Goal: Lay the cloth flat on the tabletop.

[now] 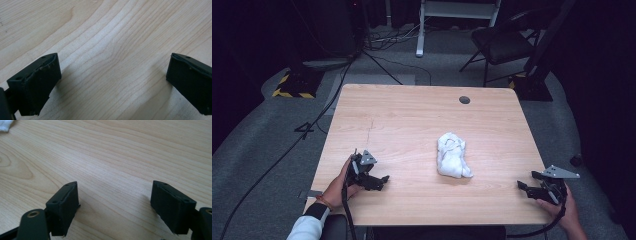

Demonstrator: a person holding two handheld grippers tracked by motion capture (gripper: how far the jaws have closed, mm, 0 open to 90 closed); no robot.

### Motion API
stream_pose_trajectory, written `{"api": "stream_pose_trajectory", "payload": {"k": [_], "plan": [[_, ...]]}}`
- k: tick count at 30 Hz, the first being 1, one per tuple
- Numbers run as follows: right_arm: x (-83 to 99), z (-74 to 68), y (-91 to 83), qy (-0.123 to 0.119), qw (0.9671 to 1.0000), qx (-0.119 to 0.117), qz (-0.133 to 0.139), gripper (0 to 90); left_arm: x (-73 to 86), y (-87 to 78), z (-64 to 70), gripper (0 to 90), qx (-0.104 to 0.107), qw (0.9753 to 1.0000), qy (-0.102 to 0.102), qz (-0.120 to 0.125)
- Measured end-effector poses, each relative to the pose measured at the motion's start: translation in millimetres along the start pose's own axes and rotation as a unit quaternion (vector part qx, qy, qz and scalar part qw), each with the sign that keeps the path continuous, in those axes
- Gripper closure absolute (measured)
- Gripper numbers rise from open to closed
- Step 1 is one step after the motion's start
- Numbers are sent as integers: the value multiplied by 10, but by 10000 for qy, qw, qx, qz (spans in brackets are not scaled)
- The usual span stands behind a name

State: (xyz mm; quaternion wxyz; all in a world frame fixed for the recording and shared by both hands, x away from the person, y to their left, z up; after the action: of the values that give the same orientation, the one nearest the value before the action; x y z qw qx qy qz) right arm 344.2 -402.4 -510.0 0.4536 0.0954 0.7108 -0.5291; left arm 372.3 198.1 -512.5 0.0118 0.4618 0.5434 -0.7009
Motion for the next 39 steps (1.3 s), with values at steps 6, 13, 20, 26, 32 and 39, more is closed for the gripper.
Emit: {"api": "stream_pose_trajectory", "payload": {"k": [6, 13, 20, 26, 32, 39], "plan": [[-9, -9, 10, -22, 10000, -13, -32, 202, -17, 16, 20, 0, 116, 9998, 129, 15], [-64, -29, 25, -200, 9998, 64, -63, 258, -111, 93, 80, 2, 363, 9984, 439, 19], [-299, -122, 56, -379, 9991, -131, 116, 333, -285, 240, 207, 3, 627, 9951, 763, 32], [-667, -360, 104, -800, 9961, -287, 247, 396, -437, 364, 283, 19, 746, 9934, 865, 56], [-1014, -800, 301, -1236, 9890, -747, 331, 423, -613, 487, 340, 111, 820, 9922, 933, 128], [-1123, -1184, 546, -1630, 9789, -1218, 202, 437, -847, 645, 473, 215, 1098, 9881, 1066, 149]]}}
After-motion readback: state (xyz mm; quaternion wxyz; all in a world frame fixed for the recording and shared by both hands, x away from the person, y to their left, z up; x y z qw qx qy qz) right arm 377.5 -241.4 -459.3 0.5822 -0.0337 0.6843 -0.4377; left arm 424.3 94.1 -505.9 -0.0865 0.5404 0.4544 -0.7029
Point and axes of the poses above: each handheld gripper's, and its own axes: y roughly forward along the jaws, x roughly out of its underside, z roughly to its right, the point moved 1 cm from there along y, roughly forward along the jaws, and after that the axes turned 3 degrees about -x, right-handed, at the moved point
